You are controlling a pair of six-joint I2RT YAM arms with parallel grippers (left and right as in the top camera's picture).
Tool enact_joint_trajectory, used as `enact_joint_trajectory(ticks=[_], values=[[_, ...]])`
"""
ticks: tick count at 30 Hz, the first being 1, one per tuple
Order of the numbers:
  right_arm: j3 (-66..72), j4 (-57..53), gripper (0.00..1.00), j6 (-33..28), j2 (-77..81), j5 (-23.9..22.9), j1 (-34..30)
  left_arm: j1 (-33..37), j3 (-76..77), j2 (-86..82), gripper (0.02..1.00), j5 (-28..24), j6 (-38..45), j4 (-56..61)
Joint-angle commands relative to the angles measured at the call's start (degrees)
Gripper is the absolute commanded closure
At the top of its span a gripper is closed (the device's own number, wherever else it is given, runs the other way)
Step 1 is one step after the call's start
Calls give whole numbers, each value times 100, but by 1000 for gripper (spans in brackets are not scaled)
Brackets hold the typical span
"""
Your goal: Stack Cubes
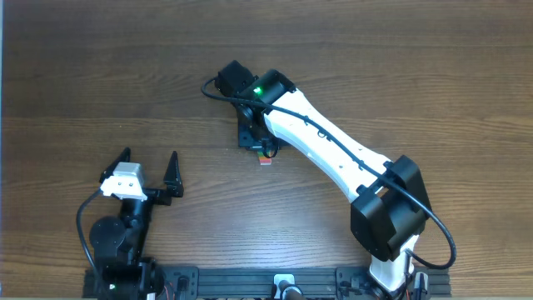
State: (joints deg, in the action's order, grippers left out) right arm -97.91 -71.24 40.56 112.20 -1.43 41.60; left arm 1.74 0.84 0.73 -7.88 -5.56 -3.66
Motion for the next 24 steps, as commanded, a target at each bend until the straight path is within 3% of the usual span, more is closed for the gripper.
enact_joint_trajectory(ticks=[1, 24], values=[[48, 11, 792, 55, 46, -103, 13, 31, -48, -39, 18, 7, 66, 2], [52, 7, 739, 52, 46, -96, 50, 31, -48, -39, 18, 7, 66, 2]])
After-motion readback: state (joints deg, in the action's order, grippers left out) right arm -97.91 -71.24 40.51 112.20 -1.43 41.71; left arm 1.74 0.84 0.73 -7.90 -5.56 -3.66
